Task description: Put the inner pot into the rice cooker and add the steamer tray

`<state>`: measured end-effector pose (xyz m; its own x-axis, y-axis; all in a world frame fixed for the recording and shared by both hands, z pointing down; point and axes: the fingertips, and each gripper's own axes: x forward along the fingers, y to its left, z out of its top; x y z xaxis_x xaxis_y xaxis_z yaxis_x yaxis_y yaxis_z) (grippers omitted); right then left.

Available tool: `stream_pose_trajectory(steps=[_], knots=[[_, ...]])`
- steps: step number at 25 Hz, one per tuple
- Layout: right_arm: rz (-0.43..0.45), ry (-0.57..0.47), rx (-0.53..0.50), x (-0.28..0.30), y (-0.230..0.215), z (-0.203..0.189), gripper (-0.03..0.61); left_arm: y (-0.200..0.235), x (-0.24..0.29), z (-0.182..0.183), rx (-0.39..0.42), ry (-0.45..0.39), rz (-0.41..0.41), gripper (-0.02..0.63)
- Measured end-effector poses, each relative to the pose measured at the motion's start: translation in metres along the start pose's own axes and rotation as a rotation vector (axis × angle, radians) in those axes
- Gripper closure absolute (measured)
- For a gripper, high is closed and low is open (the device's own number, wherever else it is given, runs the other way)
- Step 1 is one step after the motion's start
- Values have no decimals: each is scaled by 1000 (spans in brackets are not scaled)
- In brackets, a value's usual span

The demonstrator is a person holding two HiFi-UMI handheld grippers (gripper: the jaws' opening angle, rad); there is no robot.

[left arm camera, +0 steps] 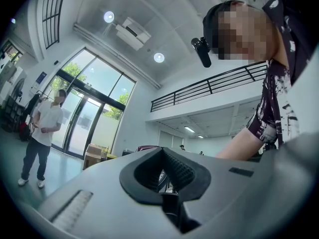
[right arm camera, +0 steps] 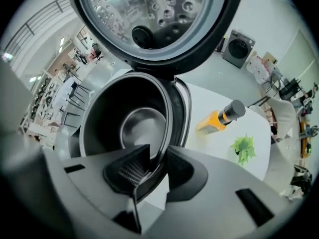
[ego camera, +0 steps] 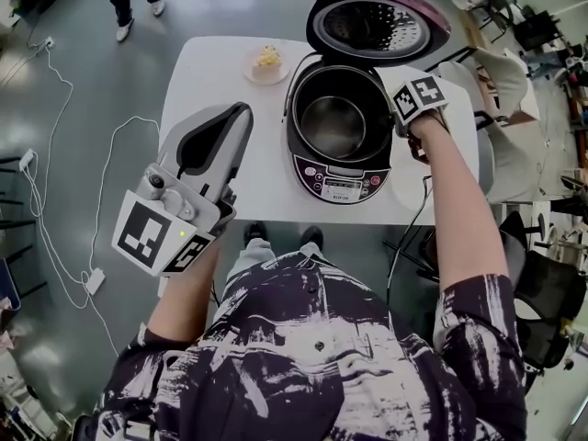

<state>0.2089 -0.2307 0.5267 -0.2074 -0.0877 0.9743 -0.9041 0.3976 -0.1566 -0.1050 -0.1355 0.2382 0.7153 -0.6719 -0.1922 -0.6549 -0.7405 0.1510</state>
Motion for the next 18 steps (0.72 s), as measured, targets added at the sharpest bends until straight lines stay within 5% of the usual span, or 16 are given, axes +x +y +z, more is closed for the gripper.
stream_pose_trajectory(steps=[11, 15, 18], knots=[[212, -119, 121, -16, 5, -27, 505, -29, 32, -4, 3, 22, -82, 609], [280, -240, 89, -43, 1, -32, 532, -52, 54, -12, 3, 35, -125, 609], [251, -400, 70, -72, -17, -43, 538, -72, 71, -19, 1, 55, -179, 609]])
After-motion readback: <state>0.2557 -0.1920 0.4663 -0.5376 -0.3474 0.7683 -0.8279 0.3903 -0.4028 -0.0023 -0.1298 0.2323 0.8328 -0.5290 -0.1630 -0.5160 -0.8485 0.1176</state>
